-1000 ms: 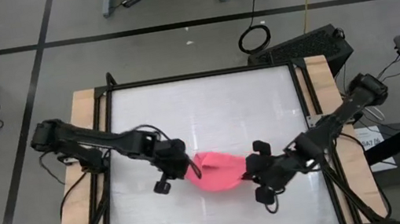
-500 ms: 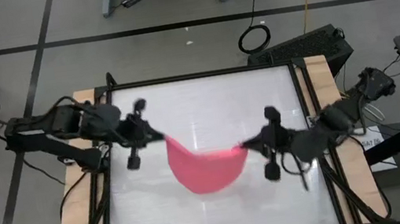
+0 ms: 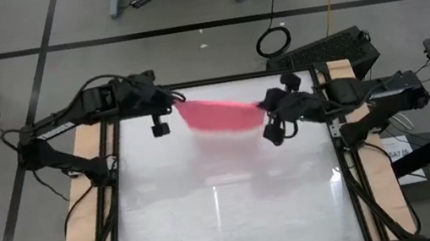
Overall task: Roll towel
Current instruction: Roll the pink microfiber cloth
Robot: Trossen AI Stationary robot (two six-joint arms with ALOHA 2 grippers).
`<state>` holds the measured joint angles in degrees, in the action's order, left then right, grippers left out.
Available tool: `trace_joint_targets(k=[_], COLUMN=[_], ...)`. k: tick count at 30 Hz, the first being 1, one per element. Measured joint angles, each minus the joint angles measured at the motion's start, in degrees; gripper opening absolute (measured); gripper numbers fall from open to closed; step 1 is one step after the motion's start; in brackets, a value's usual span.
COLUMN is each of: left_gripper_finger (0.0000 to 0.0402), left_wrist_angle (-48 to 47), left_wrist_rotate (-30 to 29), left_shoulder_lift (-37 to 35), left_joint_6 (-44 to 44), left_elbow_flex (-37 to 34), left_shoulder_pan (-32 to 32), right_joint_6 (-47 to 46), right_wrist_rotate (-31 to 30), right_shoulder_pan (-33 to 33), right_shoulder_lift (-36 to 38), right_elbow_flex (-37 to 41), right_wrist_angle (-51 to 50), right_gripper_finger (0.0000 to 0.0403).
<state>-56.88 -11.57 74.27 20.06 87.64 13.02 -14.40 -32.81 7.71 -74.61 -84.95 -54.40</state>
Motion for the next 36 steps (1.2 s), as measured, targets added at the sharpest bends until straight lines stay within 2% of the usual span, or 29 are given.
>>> trace_joint_targets(k=[5, 9, 12, 18, 23, 27, 32, 36], left_gripper_finger=[0.0003, 0.0003, 0.0003, 0.0003, 0.0003, 0.0003, 0.0003, 0.0003], left_wrist_angle=[-5.48, -7.3, -5.24, 2.6, 8.89, 14.32, 19.49, 21.89], left_wrist_rotate=[7.86, 9.75, 10.13, 17.2, 20.83, 21.59, 21.18, 17.38], left_shoulder_lift=[1.01, 3.67, 5.25, 8.59, 9.88, 9.8, 9.78, 10.12], left_joint_6=[-1.81, -5.0, -7.98, -16.38, -22.58, -25.46, -27.22, -27.24], left_elbow_flex=[0.06, -2.94, -8.47, -20.19, -24.43, -26.35, -28.1, -29.09], left_shoulder_pan=[-2.79, -7.58, -10.95, -17.94, -25.14, -29.34, -30.71, -29.38], right_joint_6=[-3.27, -7.91, -12.22, -23.25, -32.03, -36.15, -42.2, -48.48], right_wrist_rotate=[11.15, 15.18, 17.3, 20.79, 19.27, 14.85, 7.3, 3.07], right_shoulder_pan=[3.6, 6.95, 9.58, 15.51, 21.61, 25.65, 29.47, 30.84], right_shoulder_lift=[-0.26, -0.26, -0.26, -0.28, -0.28, -0.28, -0.55, -2.15], right_elbow_flex=[4.09, 11.83, 19.52, 33.71, 38.58, 38.86, 38.86, 38.86], right_wrist_angle=[0.33, 4.68, 12.99, 34.77, 45.11, 46.64, 45.97, 43.69], right_gripper_finger=[0.0, 0.0, 0.0, 0.0, 0.0, 0.0, 0.0, 0.0])
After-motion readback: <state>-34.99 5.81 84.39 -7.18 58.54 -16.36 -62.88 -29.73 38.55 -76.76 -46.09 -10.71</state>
